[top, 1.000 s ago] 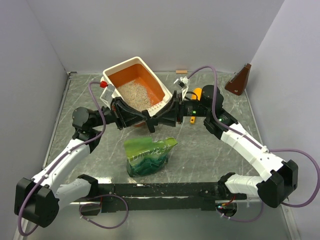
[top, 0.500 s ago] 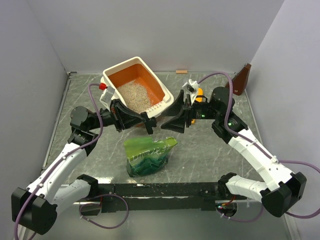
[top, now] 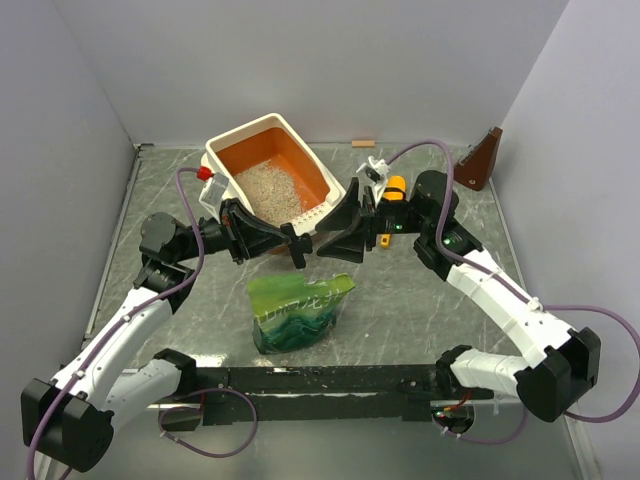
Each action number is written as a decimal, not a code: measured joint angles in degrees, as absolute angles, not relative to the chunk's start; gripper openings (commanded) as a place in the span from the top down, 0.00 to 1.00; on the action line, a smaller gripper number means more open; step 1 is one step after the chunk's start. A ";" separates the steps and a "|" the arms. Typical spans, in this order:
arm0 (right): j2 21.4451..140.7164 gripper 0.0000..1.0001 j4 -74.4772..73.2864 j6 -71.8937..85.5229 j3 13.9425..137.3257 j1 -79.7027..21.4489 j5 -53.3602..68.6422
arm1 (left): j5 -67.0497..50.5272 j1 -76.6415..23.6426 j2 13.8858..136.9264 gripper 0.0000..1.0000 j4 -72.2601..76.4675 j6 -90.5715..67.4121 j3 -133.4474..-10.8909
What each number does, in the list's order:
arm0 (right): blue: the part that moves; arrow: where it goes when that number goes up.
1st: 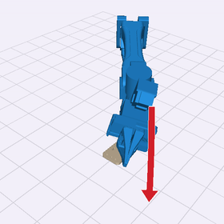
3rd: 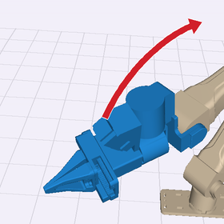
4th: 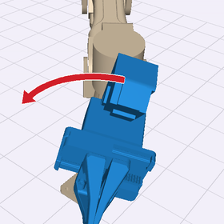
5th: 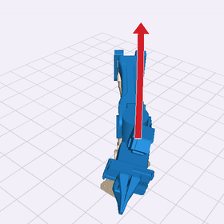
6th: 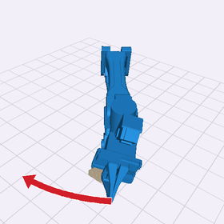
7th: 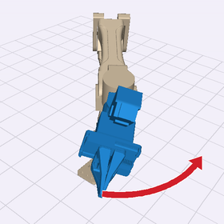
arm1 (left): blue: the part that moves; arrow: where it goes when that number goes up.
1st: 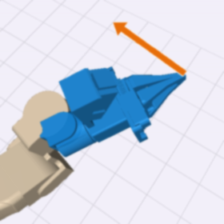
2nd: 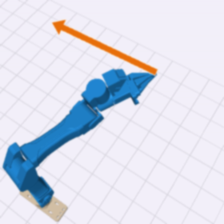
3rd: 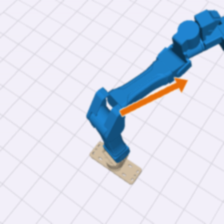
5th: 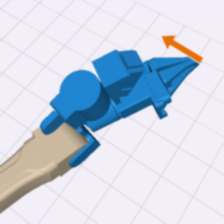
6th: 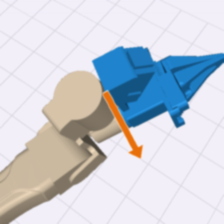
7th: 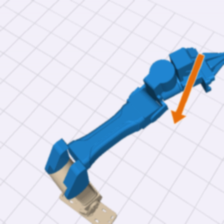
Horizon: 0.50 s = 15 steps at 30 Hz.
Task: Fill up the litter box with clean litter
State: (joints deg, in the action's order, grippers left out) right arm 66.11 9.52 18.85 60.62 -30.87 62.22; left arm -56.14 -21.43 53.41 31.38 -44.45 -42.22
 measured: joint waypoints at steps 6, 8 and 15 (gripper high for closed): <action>67.79 0.23 10.94 19.70 60.62 -31.53 62.26 | -55.68 -21.43 53.43 0.99 31.16 -44.66 -42.24; 68.40 0.23 11.20 19.73 60.62 -32.08 62.24 | -55.59 -21.43 53.45 0.99 30.96 -44.66 -42.24; 70.06 0.23 12.19 19.94 60.62 -33.56 62.19 | -55.33 -21.43 53.47 0.99 30.00 -44.64 -42.26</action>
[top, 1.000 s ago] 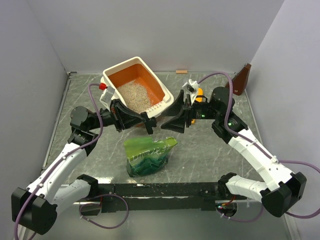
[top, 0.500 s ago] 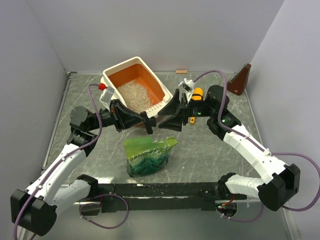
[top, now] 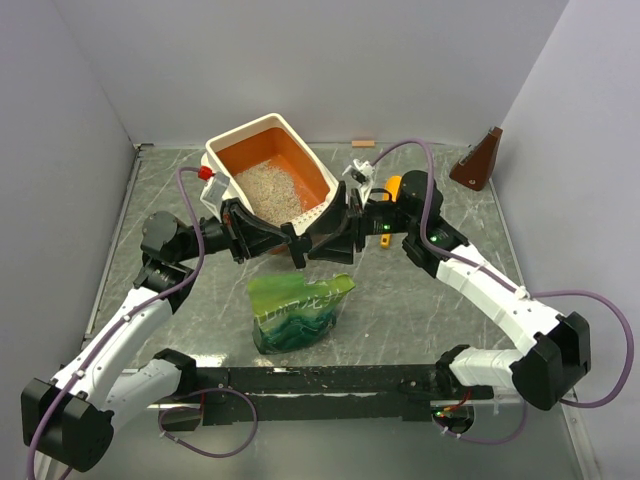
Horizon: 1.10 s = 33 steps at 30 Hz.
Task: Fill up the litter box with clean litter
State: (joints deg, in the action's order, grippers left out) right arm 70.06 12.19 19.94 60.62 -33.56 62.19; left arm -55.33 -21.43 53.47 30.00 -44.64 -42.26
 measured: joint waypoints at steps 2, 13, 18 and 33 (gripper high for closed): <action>70.43 0.23 12.56 19.99 60.62 -33.78 62.13 | -55.11 -21.43 53.49 0.99 29.41 -44.66 -42.35; 71.81 1.00 11.97 19.33 60.93 -34.98 61.47 | -55.11 -21.43 53.71 0.98 29.26 -45.17 -42.57; 71.00 1.00 10.09 17.28 61.08 -35.42 58.81 | -55.20 -21.12 53.74 0.52 27.29 -43.44 -43.29; 59.68 1.00 -13.17 3.44 64.38 -34.37 42.35 | -48.07 -24.71 52.73 0.45 -3.05 -20.86 -50.17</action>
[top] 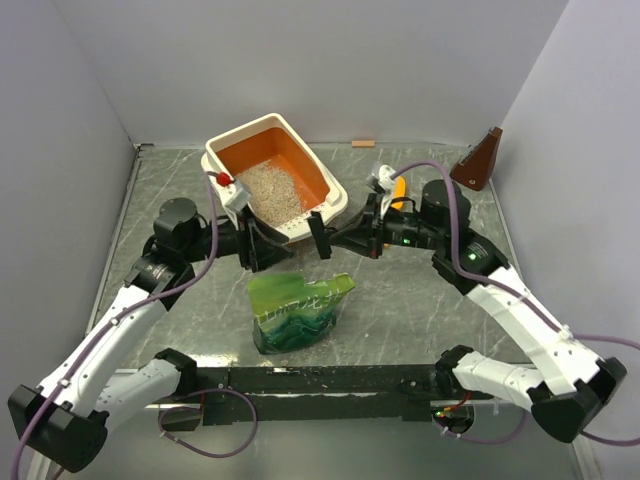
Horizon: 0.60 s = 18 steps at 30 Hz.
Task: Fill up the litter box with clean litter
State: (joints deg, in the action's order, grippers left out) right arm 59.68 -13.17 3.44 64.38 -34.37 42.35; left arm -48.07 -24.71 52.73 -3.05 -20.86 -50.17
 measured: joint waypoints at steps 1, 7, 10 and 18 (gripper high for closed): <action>58.59 1.00 -14.52 3.03 64.51 -34.17 41.34 | -46.72 -25.80 52.75 0.45 -5.30 -19.03 -50.96; 55.33 1.00 -22.00 0.01 64.97 -34.06 35.79 | -34.33 -38.20 52.75 0.44 -16.51 -8.32 -54.63; 54.98 1.00 -25.61 -1.26 64.97 -34.06 32.93 | -28.51 -44.25 52.73 0.44 -20.38 -3.53 -54.78; 53.84 1.00 -31.42 -5.85 64.49 -34.06 29.69 | -15.40 -53.58 48.77 0.45 -25.78 3.73 -51.31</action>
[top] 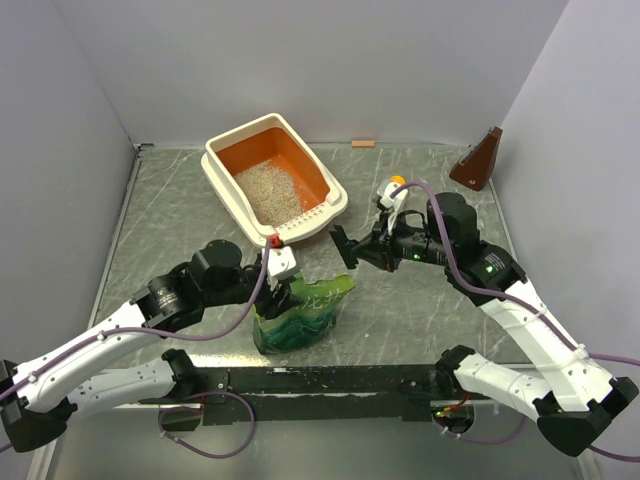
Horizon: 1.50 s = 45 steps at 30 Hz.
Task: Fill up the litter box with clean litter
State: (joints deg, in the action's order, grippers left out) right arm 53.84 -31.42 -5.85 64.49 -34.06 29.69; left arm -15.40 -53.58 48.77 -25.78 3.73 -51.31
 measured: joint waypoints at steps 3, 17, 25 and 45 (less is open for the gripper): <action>54.08 1.00 -33.45 -7.01 64.69 -34.06 30.41 | -12.29 -55.27 47.92 0.45 -26.13 4.69 -49.98; 58.48 1.00 -39.44 -11.20 69.52 -34.20 35.77 | -5.13 -59.64 48.80 0.50 -28.62 6.42 -47.86; 62.00 1.00 -43.18 -15.05 71.37 -36.38 37.63 | -4.10 -59.83 50.37 0.73 -30.04 6.37 -47.86; 65.39 1.00 -43.07 -31.51 69.84 -38.13 45.23 | -3.64 -60.25 54.00 0.99 -29.82 4.82 -47.83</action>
State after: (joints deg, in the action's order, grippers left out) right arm 65.39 -43.07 -31.51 69.84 -38.13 45.23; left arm -3.64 -60.25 54.00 -29.82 4.82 -47.83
